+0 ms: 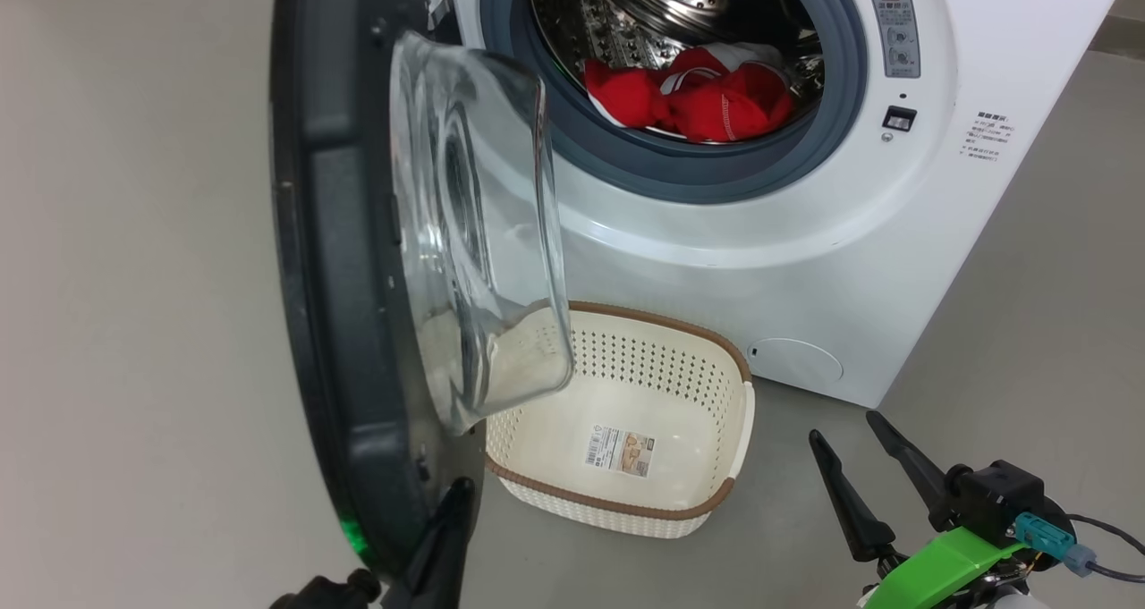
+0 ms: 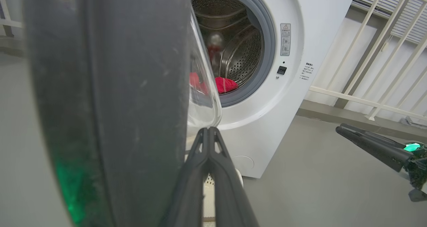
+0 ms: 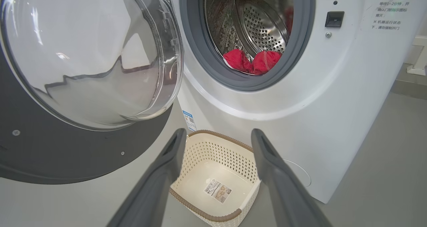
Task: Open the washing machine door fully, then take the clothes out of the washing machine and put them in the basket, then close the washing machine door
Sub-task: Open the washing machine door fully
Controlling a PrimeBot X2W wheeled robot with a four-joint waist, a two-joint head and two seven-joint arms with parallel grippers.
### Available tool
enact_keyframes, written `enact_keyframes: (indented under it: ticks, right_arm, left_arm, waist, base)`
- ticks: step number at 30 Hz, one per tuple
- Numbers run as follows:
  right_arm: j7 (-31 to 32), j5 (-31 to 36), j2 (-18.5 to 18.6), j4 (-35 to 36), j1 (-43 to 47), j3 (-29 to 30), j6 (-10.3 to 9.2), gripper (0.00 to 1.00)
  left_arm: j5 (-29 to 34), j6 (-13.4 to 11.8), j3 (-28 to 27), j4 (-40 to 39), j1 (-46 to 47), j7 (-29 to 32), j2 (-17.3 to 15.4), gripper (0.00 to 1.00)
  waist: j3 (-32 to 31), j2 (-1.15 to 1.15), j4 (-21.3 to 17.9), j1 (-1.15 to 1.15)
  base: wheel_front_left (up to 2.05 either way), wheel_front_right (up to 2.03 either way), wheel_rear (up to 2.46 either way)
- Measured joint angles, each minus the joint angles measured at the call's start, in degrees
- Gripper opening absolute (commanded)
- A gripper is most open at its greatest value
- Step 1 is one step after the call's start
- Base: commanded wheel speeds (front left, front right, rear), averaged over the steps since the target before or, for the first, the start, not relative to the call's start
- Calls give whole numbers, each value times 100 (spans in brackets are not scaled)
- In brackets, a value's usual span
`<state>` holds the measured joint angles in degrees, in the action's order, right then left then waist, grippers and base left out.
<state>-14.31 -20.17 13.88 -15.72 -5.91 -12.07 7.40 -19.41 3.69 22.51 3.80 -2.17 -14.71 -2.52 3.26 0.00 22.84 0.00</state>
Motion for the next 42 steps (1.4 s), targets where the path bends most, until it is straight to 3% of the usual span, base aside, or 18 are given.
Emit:
enact_keyframes:
  ticks: [16,42]
  right_arm:
    - [0,0,-4,0,-3,-93,0,100]
    - [0,14,287,0,-399,-289,0,100]
  left_arm:
    - [60,-149,-1266,283,60,0,30,0]
    - [486,11,-3260,1348,1506,0,22,0]
  waist:
    - [101,0,88,0]
    - [771,0,244,0]
  base:
    - [0,0,0]
    - [0,0,0]
